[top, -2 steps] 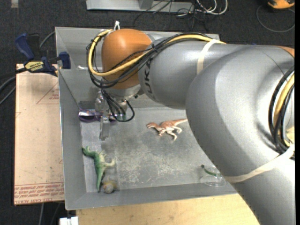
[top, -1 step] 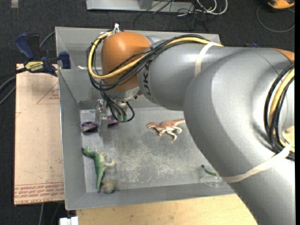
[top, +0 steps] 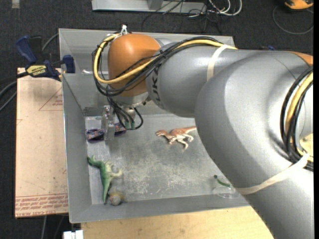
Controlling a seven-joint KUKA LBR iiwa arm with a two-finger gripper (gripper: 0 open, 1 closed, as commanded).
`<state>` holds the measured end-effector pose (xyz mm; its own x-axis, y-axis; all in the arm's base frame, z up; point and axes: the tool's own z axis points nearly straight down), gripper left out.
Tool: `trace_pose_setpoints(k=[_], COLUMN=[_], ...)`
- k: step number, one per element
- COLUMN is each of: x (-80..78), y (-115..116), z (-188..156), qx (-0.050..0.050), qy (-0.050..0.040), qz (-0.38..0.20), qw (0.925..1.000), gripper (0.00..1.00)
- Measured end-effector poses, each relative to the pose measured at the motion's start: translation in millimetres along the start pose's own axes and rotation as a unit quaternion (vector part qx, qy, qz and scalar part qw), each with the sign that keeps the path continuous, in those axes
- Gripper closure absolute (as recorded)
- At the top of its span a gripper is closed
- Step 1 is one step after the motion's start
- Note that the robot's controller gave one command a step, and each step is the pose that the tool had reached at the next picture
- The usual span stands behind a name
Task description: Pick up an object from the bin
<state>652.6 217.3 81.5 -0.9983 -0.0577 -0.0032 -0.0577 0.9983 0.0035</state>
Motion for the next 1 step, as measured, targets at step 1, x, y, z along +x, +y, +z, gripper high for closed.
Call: trace_pose_setpoints(k=[1], x=[-0.9], y=[-3.4], z=[-84.2], qx=[0.000], qy=[0.0003], qz=[-0.001], qw=[1.0000], gripper=[1.00])
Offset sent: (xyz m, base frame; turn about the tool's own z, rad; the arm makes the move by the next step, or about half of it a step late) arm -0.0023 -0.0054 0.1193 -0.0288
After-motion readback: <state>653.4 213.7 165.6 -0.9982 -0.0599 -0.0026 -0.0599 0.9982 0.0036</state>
